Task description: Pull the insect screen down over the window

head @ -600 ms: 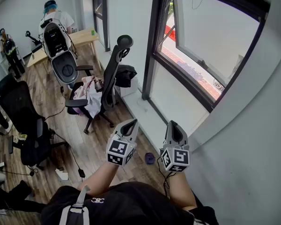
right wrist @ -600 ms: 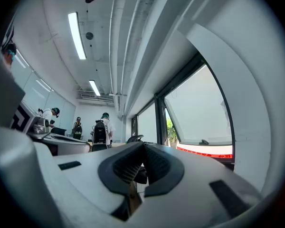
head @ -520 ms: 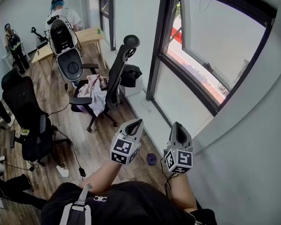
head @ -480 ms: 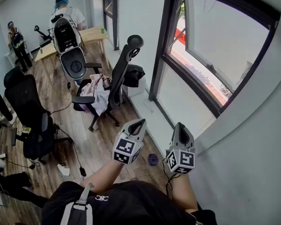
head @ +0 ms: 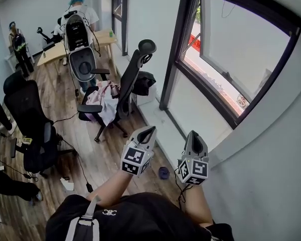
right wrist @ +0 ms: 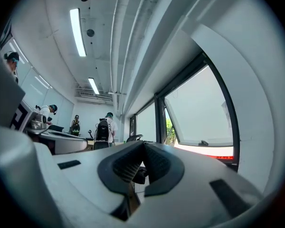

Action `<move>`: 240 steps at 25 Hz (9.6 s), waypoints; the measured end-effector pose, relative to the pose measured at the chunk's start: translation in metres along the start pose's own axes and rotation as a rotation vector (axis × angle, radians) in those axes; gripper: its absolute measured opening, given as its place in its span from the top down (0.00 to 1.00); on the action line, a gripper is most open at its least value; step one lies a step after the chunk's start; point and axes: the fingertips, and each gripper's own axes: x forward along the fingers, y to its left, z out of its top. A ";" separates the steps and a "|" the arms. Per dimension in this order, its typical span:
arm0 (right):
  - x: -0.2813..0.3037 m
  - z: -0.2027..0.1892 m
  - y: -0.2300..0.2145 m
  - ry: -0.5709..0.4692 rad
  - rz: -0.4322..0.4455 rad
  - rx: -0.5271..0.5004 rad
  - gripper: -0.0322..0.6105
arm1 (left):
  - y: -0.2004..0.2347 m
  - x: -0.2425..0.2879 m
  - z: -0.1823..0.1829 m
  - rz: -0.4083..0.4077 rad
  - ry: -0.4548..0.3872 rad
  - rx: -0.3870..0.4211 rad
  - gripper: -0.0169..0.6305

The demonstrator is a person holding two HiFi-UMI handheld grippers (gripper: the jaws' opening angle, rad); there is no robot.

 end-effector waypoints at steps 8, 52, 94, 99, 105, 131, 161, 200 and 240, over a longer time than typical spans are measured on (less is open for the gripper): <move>0.008 -0.010 0.025 -0.008 -0.009 -0.012 0.94 | 0.022 -0.011 -0.013 -0.013 0.014 0.004 0.97; 0.414 -0.075 -0.150 0.051 -0.135 -0.032 0.94 | 0.209 0.410 -0.027 -0.117 0.057 0.021 0.97; 0.443 -0.062 -0.294 0.027 -0.729 -0.110 0.95 | 0.118 0.653 0.002 -0.790 0.019 0.075 0.97; 0.447 -0.057 -0.288 0.048 -0.745 -0.157 0.95 | 0.119 0.649 0.010 -0.844 -0.045 0.147 0.97; 0.443 -0.069 -0.294 0.377 -0.674 -0.454 0.76 | 0.101 0.640 0.009 -0.888 -0.098 0.520 0.78; 0.376 0.176 -0.332 0.694 -0.674 -1.003 0.64 | 0.147 0.682 0.230 -0.657 -0.276 1.349 0.61; 0.392 0.429 -0.433 0.773 -0.974 -1.370 0.60 | 0.176 0.780 0.491 -0.457 -0.331 1.416 0.63; 0.394 0.412 -0.475 0.946 -1.050 -1.342 0.63 | 0.178 0.825 0.480 -0.396 -0.350 1.378 0.73; 0.360 0.069 -0.469 1.209 -0.684 -1.012 0.68 | 0.172 0.820 0.115 -0.803 0.067 1.417 0.77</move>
